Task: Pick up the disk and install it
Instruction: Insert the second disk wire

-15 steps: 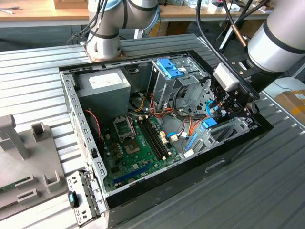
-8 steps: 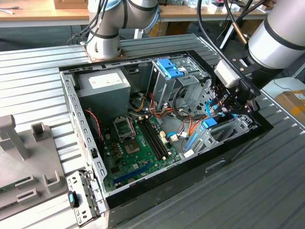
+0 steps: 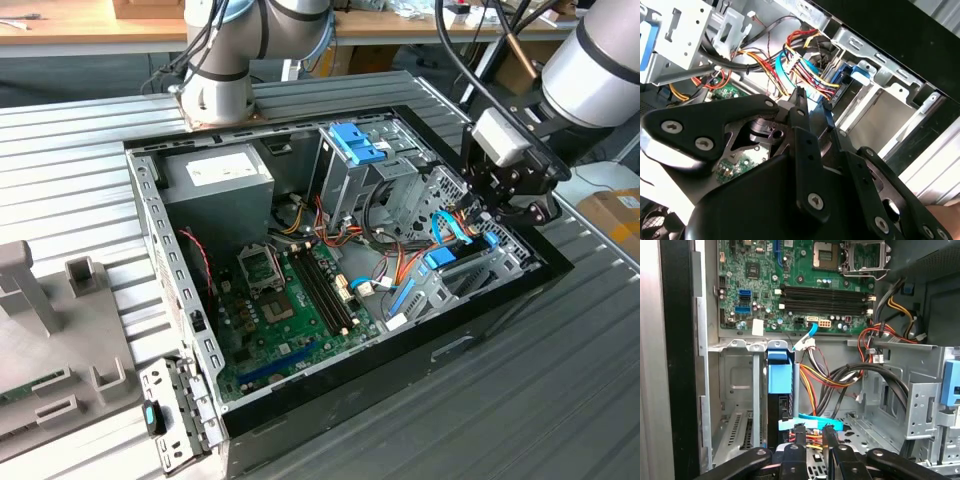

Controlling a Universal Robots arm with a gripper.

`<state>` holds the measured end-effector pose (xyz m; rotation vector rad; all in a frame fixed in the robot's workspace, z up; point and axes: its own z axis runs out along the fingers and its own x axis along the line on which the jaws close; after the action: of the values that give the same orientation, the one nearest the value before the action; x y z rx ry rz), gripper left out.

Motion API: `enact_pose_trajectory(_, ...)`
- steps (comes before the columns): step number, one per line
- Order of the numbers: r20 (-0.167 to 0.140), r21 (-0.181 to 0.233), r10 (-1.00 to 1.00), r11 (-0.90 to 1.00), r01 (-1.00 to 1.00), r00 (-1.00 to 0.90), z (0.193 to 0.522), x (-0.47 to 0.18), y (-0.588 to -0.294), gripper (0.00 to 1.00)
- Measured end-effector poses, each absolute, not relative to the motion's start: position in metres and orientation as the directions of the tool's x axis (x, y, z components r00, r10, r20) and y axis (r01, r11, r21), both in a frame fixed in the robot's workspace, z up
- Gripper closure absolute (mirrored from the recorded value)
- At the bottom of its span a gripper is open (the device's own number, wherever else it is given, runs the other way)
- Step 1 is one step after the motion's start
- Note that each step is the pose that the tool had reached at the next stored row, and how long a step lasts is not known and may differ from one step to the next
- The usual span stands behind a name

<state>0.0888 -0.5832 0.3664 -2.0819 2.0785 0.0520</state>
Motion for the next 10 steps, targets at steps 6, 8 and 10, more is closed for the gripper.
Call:
enact_pose_trajectory(6,-0.165,-0.115,-0.986,0.008,-0.993,0.011,0.3707,0.0889,-0.5832,0.73)
enact_pose_trajectory(8,-0.165,-0.115,-0.986,0.008,-0.993,0.011,0.3706,0.0889,-0.5832,0.73)
enact_pose_trajectory(10,-0.165,-0.115,-0.986,0.008,-0.993,0.011,0.3707,0.0889,-0.5832,0.73)
